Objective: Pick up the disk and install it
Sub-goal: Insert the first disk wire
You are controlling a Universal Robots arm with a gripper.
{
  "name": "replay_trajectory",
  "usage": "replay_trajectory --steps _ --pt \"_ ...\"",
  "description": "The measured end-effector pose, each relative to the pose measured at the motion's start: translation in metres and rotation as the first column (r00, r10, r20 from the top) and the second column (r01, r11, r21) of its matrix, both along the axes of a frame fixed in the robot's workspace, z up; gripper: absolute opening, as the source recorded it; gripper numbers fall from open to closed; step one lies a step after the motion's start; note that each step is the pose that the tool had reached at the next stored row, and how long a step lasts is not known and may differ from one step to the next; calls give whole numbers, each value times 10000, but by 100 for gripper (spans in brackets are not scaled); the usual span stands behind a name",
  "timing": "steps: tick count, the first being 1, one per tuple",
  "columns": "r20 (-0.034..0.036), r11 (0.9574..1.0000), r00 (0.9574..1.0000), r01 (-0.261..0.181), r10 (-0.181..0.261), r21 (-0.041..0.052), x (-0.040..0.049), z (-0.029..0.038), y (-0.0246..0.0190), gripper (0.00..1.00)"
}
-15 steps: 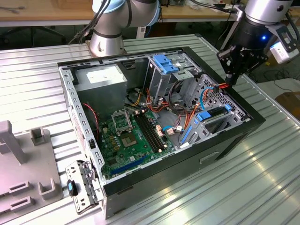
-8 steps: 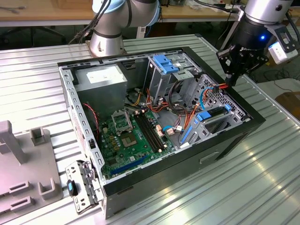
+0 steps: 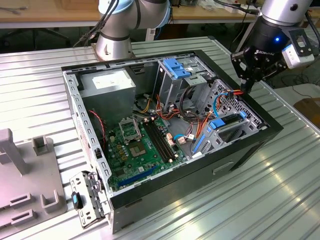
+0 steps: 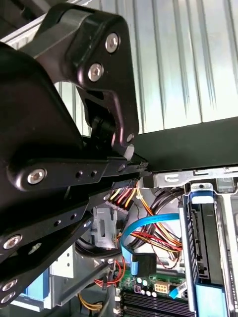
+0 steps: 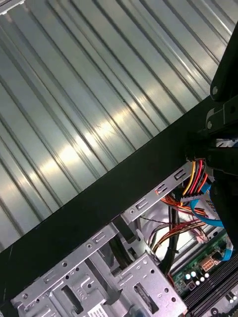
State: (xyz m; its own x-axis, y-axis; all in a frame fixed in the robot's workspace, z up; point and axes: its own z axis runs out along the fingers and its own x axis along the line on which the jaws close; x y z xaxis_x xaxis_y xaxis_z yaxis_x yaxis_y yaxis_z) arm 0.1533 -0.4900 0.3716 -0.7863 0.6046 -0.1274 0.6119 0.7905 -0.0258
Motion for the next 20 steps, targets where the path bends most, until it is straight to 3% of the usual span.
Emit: replay_trajectory --steps 5,10,12,13,20 --pt "-9 9957 9957 923 -923 0 0 -1 0 16" --pt "-18 9816 9816 1907 -1907 -1 0 0 0 16" --pt "-18 9797 9797 2003 -2003 -1 -1 -2 -16 16" --pt "-19 9791 9791 2035 -2035 0 -49 -4 -114 16" --pt "-19 9751 9751 2217 -2217 0 -124 -5 -128 16"
